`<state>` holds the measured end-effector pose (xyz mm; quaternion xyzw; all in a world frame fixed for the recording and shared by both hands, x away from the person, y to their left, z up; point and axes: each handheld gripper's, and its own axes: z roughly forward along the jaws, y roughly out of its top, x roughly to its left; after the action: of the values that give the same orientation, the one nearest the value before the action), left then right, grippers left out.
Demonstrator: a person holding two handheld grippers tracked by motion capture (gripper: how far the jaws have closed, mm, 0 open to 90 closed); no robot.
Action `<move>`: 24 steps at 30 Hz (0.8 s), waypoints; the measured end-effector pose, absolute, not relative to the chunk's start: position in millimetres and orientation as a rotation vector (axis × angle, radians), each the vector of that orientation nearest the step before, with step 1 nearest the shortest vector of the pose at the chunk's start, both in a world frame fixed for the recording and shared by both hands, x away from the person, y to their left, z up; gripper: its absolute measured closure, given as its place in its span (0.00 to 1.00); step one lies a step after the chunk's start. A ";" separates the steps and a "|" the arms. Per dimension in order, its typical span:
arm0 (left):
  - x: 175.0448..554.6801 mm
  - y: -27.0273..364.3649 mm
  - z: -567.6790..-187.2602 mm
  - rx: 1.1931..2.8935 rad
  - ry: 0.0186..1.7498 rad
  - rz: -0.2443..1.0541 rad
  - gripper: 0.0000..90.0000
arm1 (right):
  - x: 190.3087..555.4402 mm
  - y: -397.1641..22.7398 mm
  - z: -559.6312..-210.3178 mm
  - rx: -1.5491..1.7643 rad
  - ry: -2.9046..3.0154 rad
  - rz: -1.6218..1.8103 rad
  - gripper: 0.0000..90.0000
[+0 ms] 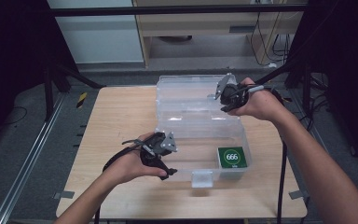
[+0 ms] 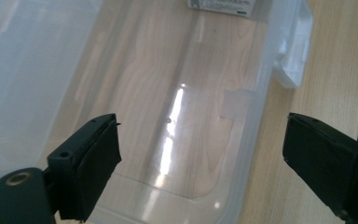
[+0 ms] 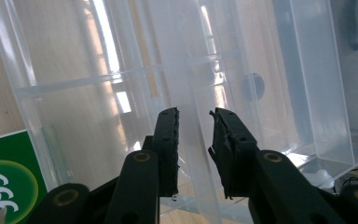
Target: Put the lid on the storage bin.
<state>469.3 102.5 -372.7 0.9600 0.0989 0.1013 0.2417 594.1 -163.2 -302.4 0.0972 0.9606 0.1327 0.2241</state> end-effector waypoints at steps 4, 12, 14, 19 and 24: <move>466.5 98.1 -378.5 2.673 0.224 0.247 0.16 | 593.2 -158.8 -304.6 0.238 2.663 0.328 0.82; 462.4 92.9 -390.3 2.712 0.189 0.216 0.23 | 594.5 -155.9 -306.5 0.226 2.664 0.312 0.85; 462.1 91.0 -395.2 2.732 0.180 0.209 0.28 | 594.8 -156.1 -306.6 0.223 2.666 0.313 0.85; 465.2 87.1 -404.6 2.764 0.174 0.176 0.43 | 594.6 -155.8 -307.1 0.218 2.663 0.316 0.85; 467.7 82.5 -407.1 2.790 0.165 0.142 0.58 | 594.6 -156.0 -307.3 0.213 2.661 0.319 0.85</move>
<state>467.7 82.5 -407.1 0.9823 0.0579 0.0500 0.1707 594.6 -156.0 -307.3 0.0772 0.9645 0.1157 0.2247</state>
